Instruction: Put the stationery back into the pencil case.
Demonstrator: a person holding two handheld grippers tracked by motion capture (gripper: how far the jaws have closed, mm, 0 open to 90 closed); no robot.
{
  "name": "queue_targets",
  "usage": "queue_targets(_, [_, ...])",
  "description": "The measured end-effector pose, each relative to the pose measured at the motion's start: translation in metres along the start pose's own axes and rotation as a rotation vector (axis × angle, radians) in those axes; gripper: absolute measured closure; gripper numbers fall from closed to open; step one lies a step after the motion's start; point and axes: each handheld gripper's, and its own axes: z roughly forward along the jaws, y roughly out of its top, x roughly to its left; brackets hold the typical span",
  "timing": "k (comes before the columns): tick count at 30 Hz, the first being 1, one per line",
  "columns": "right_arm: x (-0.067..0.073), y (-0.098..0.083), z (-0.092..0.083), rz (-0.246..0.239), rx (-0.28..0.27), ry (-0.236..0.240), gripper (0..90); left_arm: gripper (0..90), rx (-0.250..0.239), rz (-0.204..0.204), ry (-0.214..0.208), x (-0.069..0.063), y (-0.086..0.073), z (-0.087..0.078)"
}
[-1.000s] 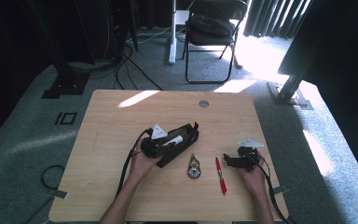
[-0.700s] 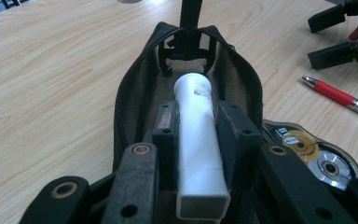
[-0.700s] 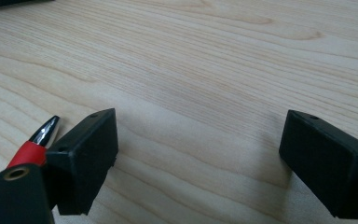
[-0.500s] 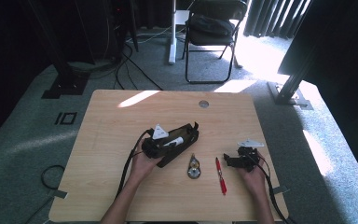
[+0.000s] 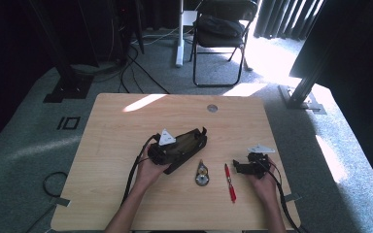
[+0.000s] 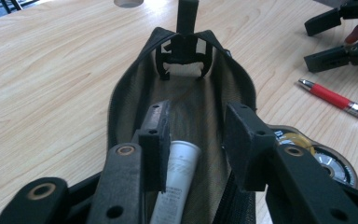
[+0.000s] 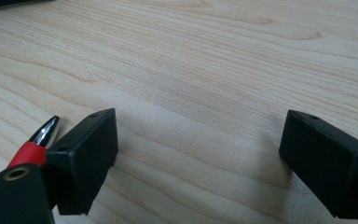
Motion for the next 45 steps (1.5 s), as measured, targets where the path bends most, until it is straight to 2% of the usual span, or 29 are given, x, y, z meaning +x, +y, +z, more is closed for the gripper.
queue_targets(11, [0.0,0.0,0.0,0.0,0.001,0.0,11.3,55.0,-0.034,0.014,-0.009,-0.011,0.01,-0.01])
queue_targets(22, [0.0,0.0,0.0,0.001,0.0,0.0,11.3,49.7,-0.046,0.017,-0.007,-0.021,0.015,-0.012])
queue_targets(37, [0.0,0.0,0.0,0.001,0.0,0.0,11.3,48.9,-0.047,0.032,-0.039,-0.037,0.016,-0.009])
queue_targets(45, [0.0,0.0,0.0,0.001,0.0,0.0,11.3,49.0,-0.046,0.033,-0.047,-0.041,0.017,-0.008])
